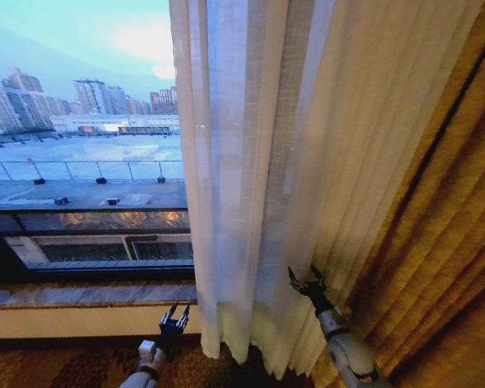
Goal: Open the curtains by pulling them apart, changing their state from closed to fully open.
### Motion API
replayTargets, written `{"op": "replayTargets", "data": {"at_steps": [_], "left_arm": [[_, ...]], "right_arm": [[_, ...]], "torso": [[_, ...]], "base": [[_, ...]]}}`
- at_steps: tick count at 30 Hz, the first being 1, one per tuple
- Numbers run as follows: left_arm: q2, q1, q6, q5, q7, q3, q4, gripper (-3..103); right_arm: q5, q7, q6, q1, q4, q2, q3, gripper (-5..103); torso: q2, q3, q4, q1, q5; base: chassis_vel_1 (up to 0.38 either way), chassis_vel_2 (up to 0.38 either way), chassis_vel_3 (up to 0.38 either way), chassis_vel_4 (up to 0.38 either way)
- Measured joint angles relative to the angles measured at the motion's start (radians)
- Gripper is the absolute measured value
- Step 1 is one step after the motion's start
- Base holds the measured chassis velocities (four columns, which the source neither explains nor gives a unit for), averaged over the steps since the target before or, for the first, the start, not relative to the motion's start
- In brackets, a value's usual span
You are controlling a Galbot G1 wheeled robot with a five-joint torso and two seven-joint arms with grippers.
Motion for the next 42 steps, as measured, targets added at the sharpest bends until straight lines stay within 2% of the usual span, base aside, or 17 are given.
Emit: {"op": "replayTargets", "data": {"at_steps": [12,21,26,31,33,42], "left_arm": [[0.0,0.0,0.0,0.0,0.0,0.0,0.0,50],[0.0,0.0,0.0,0.0,-0.001,-0.001,0.0,50],[0.0,0.0,0.0,0.0,-0.001,-0.002,0.0,50],[0.0,0.0,0.0,0.0,-0.001,0.0,0.0,50],[0.0,0.0,0.0,0.0,-0.001,0.0,0.0,50],[0.0,0.0,0.0,0.0,-0.001,0.0,0.0,50]], "right_arm": [[0.003,-0.016,0.001,0.006,-0.011,-0.006,-0.004,100],[0.023,-0.023,0.038,0.021,-0.036,-0.006,-0.01,100],[0.021,-0.044,0.053,0.035,-0.049,-0.007,-0.011,100],[0.008,-0.108,0.088,0.051,-0.082,-0.006,-0.009,100],[0.02,-0.133,0.096,0.058,-0.09,-0.004,-0.013,100],[0.042,-0.126,0.113,0.054,-0.064,0.001,-0.033,100]], "torso": [[0.0,0.0,0.0001,0.0,-0.0001],[0.0,0.0,0.0002,0.0,-0.0004],[0.0,0.0,0.0003,0.0,-0.0005],[0.0,0.0,-0.0003,0.0,0.001],[0.0,0.0,-0.0003,0.0,0.0002],[0.0,0.0,0.0001,0.0,-0.0003]], "base": [[0.218,0.132,-0.213,-0.135],[0.259,0.247,-0.252,-0.223],[0.06,0.058,-0.041,-0.061],[-0.014,-0.008,0.01,0.008],[-0.07,-0.04,0.063,0.022],[-0.03,0.039,0.023,-0.04]]}}
